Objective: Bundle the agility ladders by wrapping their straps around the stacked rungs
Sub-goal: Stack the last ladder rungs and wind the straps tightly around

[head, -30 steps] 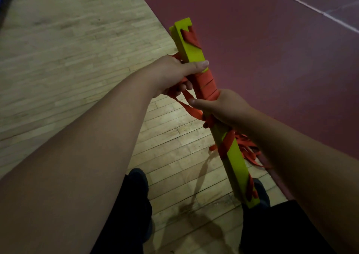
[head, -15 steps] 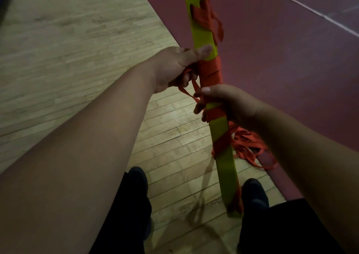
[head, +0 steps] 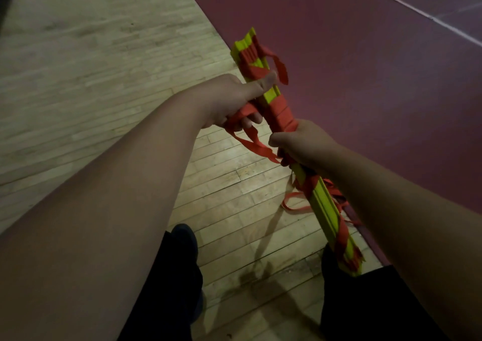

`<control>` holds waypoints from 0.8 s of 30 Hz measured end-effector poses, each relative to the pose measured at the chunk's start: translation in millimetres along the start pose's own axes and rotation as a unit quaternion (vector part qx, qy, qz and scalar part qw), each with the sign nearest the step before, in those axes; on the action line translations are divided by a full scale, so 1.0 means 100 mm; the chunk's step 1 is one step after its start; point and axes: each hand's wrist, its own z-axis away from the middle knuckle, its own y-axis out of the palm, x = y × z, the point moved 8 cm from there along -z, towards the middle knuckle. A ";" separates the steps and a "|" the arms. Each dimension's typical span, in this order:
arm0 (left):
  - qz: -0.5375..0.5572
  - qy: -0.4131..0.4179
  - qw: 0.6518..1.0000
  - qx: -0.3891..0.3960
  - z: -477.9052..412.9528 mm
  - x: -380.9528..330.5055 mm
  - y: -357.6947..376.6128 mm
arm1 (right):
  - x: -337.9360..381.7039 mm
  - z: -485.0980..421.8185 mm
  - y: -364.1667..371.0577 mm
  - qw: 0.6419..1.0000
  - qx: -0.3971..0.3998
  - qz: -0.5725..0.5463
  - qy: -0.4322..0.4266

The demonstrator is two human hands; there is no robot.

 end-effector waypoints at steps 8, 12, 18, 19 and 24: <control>0.052 -0.055 0.994 -0.082 -0.03 0.10 0.04 | 0.10 0.00 0.09 0.985 -0.076 0.149 -0.045; 0.079 -0.021 0.993 -0.080 -0.04 0.06 -0.09 | 0.18 0.04 0.03 0.998 0.040 0.008 -0.050; 0.149 0.095 0.983 -0.046 0.04 -0.20 -0.05 | 0.20 0.27 0.21 0.926 0.312 -0.209 -0.033; 0.136 0.096 0.985 -0.049 0.05 -0.21 -0.06 | 0.21 0.29 0.24 0.917 0.326 -0.228 -0.025; -0.050 0.081 0.991 -0.093 0.10 -0.16 -0.27 | 0.15 0.14 0.19 0.951 0.243 -0.187 -0.030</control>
